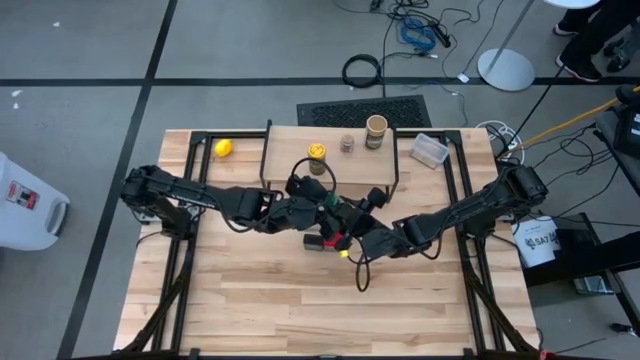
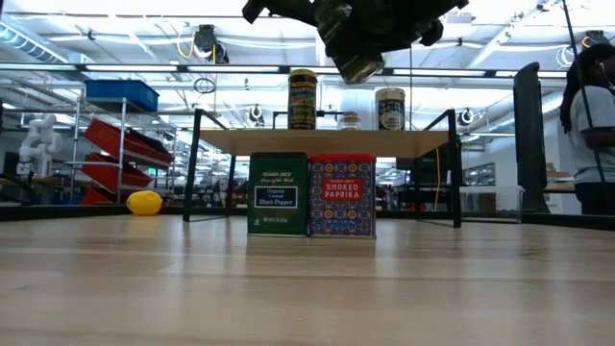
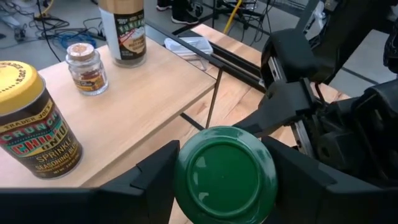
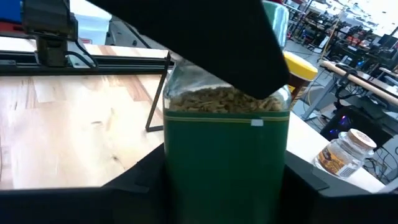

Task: Shelf spices
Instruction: Remove the green seasoning bottle from the shelf

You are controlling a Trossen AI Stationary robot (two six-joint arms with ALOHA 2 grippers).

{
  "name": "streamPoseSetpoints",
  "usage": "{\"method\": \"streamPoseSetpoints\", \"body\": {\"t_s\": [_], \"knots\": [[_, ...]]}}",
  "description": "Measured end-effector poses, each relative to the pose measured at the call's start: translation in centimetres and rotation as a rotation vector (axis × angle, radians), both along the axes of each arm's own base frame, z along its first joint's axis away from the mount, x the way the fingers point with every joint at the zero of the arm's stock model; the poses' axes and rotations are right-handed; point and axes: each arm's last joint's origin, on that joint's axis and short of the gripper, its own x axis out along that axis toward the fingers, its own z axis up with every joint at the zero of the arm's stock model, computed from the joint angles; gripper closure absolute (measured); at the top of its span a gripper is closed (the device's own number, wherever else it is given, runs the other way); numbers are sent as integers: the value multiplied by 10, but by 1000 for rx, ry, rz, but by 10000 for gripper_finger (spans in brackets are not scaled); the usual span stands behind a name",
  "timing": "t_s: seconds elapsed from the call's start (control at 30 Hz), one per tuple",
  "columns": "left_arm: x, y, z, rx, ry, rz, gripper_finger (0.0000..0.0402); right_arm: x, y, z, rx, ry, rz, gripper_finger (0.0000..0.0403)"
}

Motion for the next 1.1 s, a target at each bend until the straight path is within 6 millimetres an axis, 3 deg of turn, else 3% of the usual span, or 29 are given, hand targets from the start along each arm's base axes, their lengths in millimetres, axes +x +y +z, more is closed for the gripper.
{"method": "streamPoseSetpoints", "body": {"t_s": [0.43,0.8,1.1], "knots": [[-2,-6,4,128,67,-115,162,-2,6,0,39,-26,18,215],[-26,-16,37,307,50,-261,104,-4,8,-3,190,-21,123,215],[-56,-30,65,391,-11,-537,102,-33,11,29,396,-34,298,212]]}}
